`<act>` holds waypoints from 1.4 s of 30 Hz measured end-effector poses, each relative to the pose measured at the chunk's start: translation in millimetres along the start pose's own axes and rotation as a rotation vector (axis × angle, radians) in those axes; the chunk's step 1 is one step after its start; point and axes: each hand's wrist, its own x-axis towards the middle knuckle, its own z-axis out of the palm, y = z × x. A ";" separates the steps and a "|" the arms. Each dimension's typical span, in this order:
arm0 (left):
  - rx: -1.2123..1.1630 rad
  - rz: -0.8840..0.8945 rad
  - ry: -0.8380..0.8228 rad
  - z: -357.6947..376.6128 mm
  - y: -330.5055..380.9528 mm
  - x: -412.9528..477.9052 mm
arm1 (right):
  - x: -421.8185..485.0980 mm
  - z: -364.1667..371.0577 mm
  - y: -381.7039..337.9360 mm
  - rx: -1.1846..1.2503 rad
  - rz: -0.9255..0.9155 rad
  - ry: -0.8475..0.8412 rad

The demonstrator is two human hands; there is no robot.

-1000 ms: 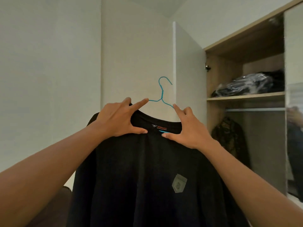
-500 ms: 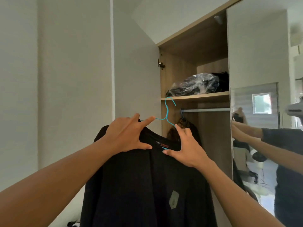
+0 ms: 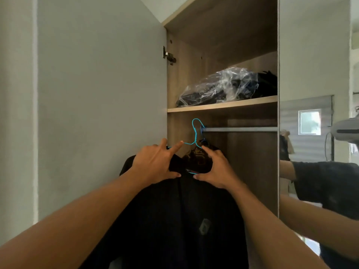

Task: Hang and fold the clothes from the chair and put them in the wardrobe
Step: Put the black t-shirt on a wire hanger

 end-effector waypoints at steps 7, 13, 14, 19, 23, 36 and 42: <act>-0.163 0.007 0.017 74.6 31.3 75.5 | 75.5 17.4 83.3 0.090 0.073 0.082; -0.308 0.013 -0.006 132.6 45.6 143.5 | 140.8 19.1 133.1 0.139 0.119 0.032; -0.326 0.016 -0.012 142.4 48.9 152.7 | 149.4 22.7 142.0 0.124 0.102 0.041; -0.388 0.022 -0.028 181.9 67.1 194.0 | 178.3 33.5 180.4 0.086 0.081 0.089; -0.417 0.010 -0.037 202.4 85.9 211.4 | 197.1 32.4 204.3 0.029 0.035 0.071; -0.552 0.016 -0.010 234.7 115.0 203.8 | 199.4 54.1 234.4 -0.277 0.124 0.028; -0.567 0.071 0.040 237.9 112.3 183.7 | 191.0 90.1 219.7 0.011 0.388 0.134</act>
